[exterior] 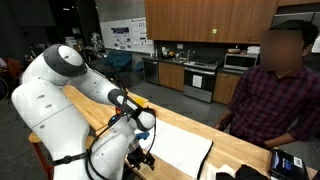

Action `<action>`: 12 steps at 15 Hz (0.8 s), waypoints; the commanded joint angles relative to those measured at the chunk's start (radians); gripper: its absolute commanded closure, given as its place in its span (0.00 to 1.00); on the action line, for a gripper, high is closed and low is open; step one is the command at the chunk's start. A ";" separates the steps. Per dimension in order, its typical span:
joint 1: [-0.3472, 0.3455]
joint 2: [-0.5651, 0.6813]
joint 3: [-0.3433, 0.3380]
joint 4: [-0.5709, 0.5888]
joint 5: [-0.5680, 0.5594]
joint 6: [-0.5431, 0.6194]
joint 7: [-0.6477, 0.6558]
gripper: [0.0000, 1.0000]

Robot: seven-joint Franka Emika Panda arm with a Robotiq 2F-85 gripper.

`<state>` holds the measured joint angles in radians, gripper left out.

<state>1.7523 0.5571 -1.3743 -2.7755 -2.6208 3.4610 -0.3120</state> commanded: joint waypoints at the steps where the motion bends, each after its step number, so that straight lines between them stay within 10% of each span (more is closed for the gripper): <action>1: -0.041 0.010 -0.047 0.003 0.000 -0.005 -0.104 0.00; 12: -0.029 0.014 -0.051 0.006 0.000 -0.008 -0.143 0.00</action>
<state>1.7290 0.5714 -1.4298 -2.7728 -2.6204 3.4530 -0.4550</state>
